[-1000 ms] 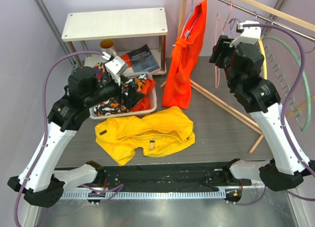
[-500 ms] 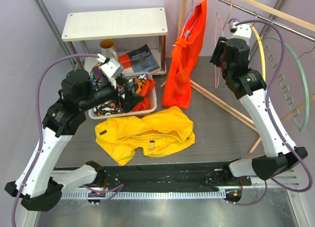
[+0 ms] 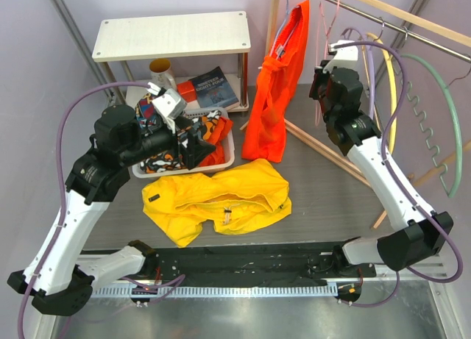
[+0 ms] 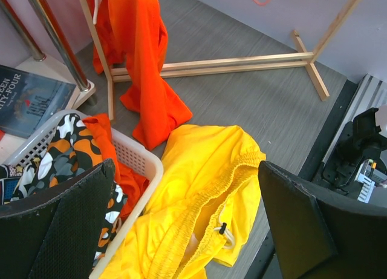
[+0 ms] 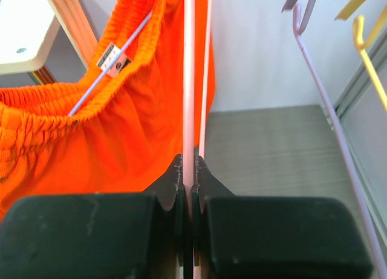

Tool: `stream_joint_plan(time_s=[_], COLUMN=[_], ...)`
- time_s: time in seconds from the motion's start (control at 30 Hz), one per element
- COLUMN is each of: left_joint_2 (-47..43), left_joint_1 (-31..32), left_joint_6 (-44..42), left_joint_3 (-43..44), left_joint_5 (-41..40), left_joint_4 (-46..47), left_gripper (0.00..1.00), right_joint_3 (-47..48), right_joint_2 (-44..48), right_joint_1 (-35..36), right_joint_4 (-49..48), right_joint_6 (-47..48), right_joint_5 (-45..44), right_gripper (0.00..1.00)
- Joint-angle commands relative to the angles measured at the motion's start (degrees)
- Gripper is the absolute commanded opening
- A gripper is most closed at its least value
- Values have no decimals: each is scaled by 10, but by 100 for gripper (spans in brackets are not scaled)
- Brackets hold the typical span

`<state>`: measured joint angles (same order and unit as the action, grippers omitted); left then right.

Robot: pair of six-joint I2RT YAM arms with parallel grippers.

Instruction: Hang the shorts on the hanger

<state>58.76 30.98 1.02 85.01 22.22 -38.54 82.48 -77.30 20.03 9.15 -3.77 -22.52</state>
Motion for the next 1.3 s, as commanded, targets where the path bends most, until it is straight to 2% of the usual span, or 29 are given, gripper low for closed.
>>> stream_joint_plan(time_s=[0.0,0.17,0.33,0.63,0.77,1.0,1.1,1.13,1.17,1.2,1.23,1.27], left_joint_2=[1,6,8,-5,-24,-66,-77,-83,-85,-87,-95,-102], left_joint_1=[-3,-3,-2,-9,-14,-22,-33,-46,-58,-74,-100,-108], left_joint_6=[-6,-7,-6,-8,-8,-28,-58,-70,-76,-90,-107,-115], left_joint_3=[1,1,-2,-48,-84,-138,-143,-143,-143,-142,-141,-140], left_joint_5=[5,4,3,-22,-24,-25,11,47,75,106,170,179], left_joint_4=[28,27,23,7,13,18,15,15,16,16,14,9], left_gripper=[100,100,100,100,100,100,100,100,100,100,100,100], right_joint_3=[-28,-73,-92,-100,-112,-118,-124,-126,-125,-110,-96,-80], right_joint_2=[36,60,92,200,264,384,413,418,413,402,390,348], right_joint_1=[-1,-1,-1,0,-1,0,-1,0,-1,1,-1,0], right_joint_4=[-150,-214,-202,-24,83,256,313,326,342,358,393,412], right_joint_6=[35,68,73,40,69,131,216,234,287,305,318,329], right_joint_5=[-7,2,61,218,291,337,434,461,485,533,551,567], right_gripper=[1,1,1,1,1,1,1,1,1,1,1,1])
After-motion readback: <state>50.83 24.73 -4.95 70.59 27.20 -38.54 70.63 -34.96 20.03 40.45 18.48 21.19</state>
